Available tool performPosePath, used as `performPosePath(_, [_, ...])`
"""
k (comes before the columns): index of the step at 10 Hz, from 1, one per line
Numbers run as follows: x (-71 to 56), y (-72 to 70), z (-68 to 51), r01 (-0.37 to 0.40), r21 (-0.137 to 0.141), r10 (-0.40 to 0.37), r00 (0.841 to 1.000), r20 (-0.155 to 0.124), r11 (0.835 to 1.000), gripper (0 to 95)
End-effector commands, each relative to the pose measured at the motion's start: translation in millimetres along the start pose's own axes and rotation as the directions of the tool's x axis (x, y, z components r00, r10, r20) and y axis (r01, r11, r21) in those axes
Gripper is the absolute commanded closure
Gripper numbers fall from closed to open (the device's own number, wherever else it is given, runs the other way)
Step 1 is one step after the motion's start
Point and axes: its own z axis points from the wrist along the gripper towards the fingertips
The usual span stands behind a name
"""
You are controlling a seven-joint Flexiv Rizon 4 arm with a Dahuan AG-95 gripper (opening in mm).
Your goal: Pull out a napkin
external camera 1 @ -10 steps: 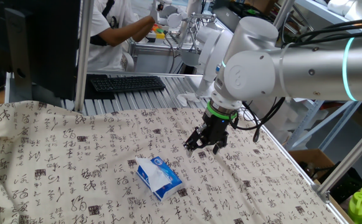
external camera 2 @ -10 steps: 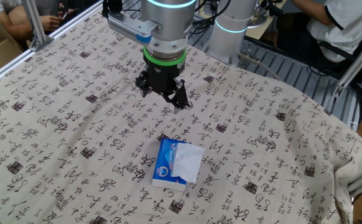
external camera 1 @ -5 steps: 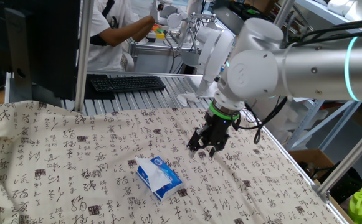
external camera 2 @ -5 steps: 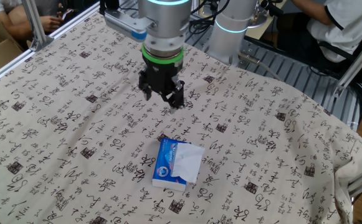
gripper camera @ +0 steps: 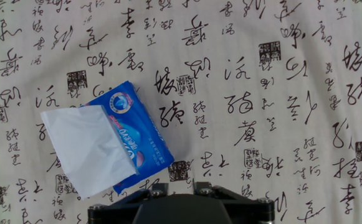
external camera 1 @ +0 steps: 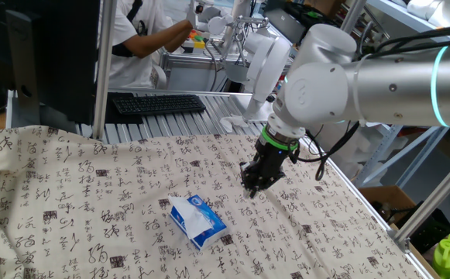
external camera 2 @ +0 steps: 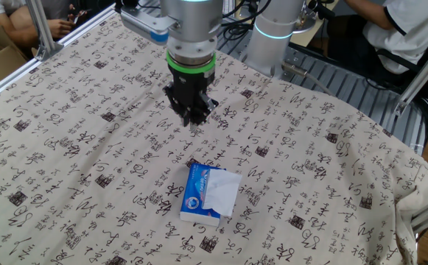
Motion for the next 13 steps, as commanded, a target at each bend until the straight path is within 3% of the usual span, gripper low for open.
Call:
performPosePath(1, [-0.6,0.2,-0.2,-0.002,-0.006,0.002,1.0,-0.003,1.0,95.0])
performPosePath(8, [-5.1,10.4,5.6,0.043,-0.008,-0.043,0.999,0.009,0.999,95.0])
performPosePath(13, [-16.0,27.0,12.8,0.165,0.021,-0.165,0.986,0.009,0.986,95.0])
